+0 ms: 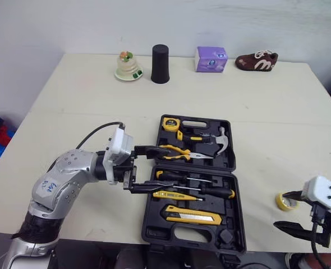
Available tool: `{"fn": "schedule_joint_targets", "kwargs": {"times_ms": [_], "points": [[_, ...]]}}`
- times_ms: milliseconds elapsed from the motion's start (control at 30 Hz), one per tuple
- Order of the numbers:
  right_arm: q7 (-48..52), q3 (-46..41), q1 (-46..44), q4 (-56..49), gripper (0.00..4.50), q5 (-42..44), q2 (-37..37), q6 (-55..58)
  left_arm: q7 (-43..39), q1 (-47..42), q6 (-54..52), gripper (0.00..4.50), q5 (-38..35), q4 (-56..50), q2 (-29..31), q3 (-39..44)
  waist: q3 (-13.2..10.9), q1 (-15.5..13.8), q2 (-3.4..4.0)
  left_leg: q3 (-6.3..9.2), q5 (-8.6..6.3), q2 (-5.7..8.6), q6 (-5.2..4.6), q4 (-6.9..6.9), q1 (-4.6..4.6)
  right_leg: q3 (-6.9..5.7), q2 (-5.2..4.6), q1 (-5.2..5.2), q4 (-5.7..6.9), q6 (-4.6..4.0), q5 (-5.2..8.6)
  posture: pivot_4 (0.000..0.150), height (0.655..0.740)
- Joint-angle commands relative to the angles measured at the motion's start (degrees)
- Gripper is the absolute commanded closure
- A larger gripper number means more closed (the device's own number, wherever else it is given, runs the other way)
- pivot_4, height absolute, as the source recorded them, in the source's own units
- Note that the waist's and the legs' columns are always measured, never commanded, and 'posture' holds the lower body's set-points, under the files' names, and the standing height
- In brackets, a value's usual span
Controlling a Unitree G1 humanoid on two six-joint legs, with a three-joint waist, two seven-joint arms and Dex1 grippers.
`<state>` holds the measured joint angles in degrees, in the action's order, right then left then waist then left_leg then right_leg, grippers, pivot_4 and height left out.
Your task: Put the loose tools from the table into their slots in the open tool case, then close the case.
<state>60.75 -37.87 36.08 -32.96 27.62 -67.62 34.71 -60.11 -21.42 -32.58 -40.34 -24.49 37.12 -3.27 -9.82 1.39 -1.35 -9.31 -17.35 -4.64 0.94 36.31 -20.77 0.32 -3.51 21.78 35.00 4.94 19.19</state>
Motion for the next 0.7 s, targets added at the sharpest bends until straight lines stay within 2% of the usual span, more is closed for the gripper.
{"fn": "schedule_joint_targets", "kwargs": {"times_ms": [33, 133, 400, 700], "points": [[1.91, 1.38, -1.95, 1.18, 0.00, -2.03, -2.76, 4.09, 0.51, -2.18, -1.34, 0.10, -2.99, -5.25, -0.68, -0.15, 0.01, 0.06, 0.01, 0.01, -0.02, -0.03, -0.04, 0.16, -0.12, -0.01, 0.01, 0.05, 0.00, 0.01, -0.01, 0.150, 0.7400], [3.74, 1.18, -2.28, 2.47, 0.00, -3.99, -3.75, 5.86, 0.98, -1.63, -1.42, 0.10, -2.87, -6.03, -0.70, 0.13, 0.00, 0.06, 0.01, -0.01, -0.09, -0.04, -0.17, 0.63, -0.50, -0.02, 0.07, 0.26, 0.10, 0.10, -0.04, 0.150, 0.7400], [5.16, 3.02, -4.60, 7.67, 0.00, -8.53, -2.41, 3.79, 1.30, -0.80, 0.38, 0.10, -1.22, -7.33, -1.28, -1.01, 0.00, 0.16, 0.00, -0.05, -0.13, 0.05, -0.31, 0.89, -0.45, 0.02, 0.07, 0.19, 0.18, 0.28, -0.11, 0.150, 0.7400], [6.15, 7.49, -9.39, 9.89, 0.00, -8.50, -1.59, 3.65, 1.14, -0.94, 1.08, 0.10, -1.43, -7.20, -1.27, -1.28, 0.00, 0.17, 0.01, -0.03, -0.10, 0.06, -0.31, 0.93, -0.43, 0.04, 0.05, 0.24, 0.44, 0.24, -0.08, 0.150, 0.7400]]}}
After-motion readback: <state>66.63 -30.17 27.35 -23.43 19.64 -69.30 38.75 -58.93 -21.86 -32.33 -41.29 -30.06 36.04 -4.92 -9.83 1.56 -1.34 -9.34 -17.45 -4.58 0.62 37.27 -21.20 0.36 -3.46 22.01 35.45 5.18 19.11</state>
